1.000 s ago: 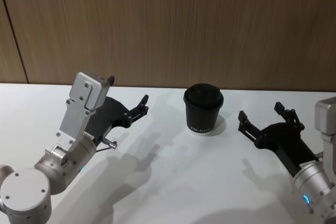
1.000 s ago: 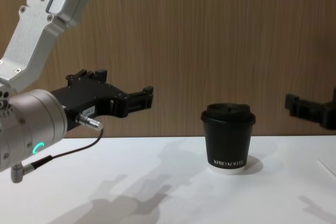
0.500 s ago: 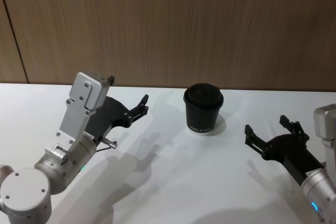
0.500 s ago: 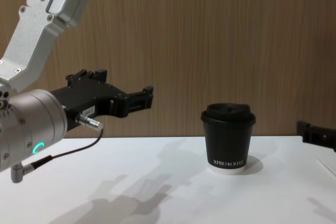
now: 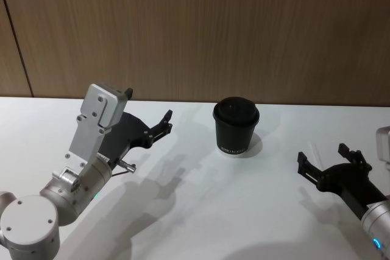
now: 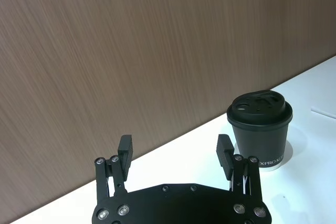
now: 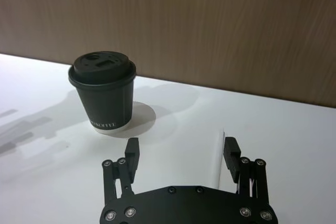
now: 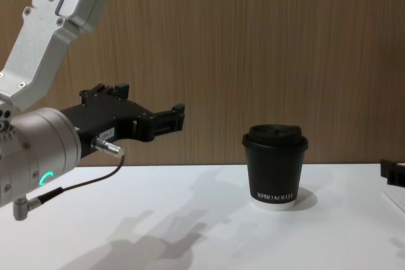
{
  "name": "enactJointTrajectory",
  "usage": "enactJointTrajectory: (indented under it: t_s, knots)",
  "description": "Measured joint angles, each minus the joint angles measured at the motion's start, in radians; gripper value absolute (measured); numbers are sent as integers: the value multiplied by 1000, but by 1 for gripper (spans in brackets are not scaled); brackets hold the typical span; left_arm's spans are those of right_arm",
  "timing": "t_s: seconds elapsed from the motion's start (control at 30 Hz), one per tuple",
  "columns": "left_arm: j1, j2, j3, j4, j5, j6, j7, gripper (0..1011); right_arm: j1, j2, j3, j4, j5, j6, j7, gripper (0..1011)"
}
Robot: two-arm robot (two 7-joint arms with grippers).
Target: Pick up the straw with one hand, pass it to the other hand, and insert it into the cup.
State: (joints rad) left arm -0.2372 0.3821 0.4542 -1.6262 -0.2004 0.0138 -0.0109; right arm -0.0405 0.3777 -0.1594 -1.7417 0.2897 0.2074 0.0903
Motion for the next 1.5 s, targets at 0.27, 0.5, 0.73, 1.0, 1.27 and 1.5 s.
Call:
enactJointTrajectory:
  t_s: [0.27,0.5,0.73,1.0,1.27,1.5]
  knots:
    - [0,0,0,0,0,0,0,1003,-11,6,10,-2,-11,25,-9,1001]
    - [0,0,0,0,0,0,0,1003,-19,19,9,11,-42,25,-15,1001]
    - [0,0,0,0,0,0,0,1003,-22,26,6,30,-64,17,-15,1001]
    - [0,0,0,0,0,0,0,1003,-22,14,13,48,-58,36,-5,1001]
    - [0,0,0,0,0,0,0,1003,-14,-9,24,59,-35,75,1,1001]
    - [0,0,0,0,0,0,0,1003,-8,-21,29,65,-28,98,5,1001]
